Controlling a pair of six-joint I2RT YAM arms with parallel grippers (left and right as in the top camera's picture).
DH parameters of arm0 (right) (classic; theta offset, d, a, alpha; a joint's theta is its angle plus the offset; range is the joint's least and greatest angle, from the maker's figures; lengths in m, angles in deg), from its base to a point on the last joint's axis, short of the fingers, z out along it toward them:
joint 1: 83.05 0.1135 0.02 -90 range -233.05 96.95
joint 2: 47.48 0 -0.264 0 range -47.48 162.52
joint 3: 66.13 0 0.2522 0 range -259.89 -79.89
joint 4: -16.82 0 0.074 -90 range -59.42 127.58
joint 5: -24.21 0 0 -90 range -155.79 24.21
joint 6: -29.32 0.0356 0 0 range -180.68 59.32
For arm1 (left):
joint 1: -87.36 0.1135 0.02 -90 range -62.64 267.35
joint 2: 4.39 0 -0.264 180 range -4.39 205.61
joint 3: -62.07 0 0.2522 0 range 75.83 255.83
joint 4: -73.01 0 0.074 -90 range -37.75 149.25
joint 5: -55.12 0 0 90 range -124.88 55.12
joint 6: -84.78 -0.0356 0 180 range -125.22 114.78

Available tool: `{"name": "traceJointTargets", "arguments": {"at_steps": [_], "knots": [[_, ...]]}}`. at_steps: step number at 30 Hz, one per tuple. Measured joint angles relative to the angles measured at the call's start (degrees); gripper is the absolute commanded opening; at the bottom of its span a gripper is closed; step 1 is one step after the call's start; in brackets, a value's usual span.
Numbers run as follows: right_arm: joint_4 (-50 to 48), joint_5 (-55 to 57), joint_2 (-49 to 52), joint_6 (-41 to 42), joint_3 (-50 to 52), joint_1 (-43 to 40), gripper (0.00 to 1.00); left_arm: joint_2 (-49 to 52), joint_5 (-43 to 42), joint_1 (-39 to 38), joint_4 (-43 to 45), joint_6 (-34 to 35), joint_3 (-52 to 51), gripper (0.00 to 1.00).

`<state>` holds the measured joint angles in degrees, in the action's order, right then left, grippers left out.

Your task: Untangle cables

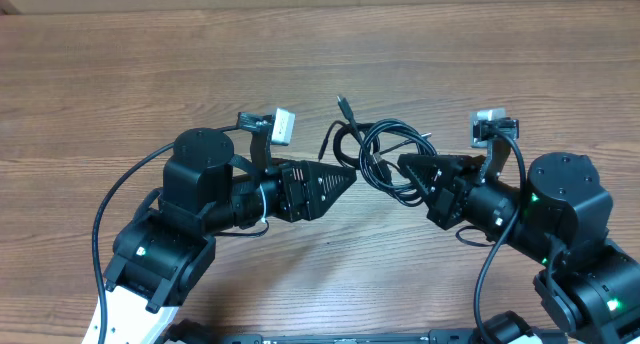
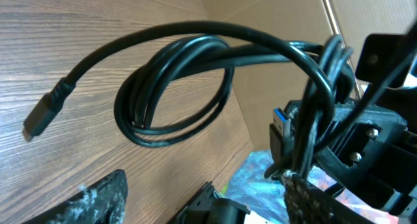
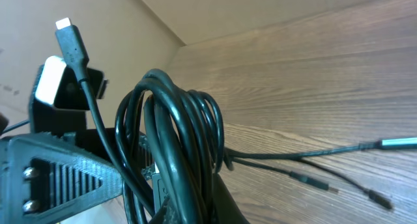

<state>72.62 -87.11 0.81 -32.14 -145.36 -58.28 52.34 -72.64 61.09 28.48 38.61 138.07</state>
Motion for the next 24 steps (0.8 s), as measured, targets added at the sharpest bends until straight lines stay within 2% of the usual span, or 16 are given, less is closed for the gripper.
{"name": "traceJointTargets", "arguments": {"at_steps": [6, 17, 24], "knots": [[-0.2, -1.9, 0.3, -1.2, 0.0, 0.0, 0.04, 0.0, 0.0, 0.0, 0.9, 1.1, 0.0, 0.68], [-0.2, -2.3, 2.5, -1.6, 0.0, 0.0, 0.04, 0.0, -0.5, 0.0, 0.9, -0.9, 0.0, 0.71], [-0.3, -2.3, 2.5, -2.7, 0.0, 0.0, 0.04, 0.0, -0.8, 0.0, 1.1, -1.0, 0.0, 0.65]]}}
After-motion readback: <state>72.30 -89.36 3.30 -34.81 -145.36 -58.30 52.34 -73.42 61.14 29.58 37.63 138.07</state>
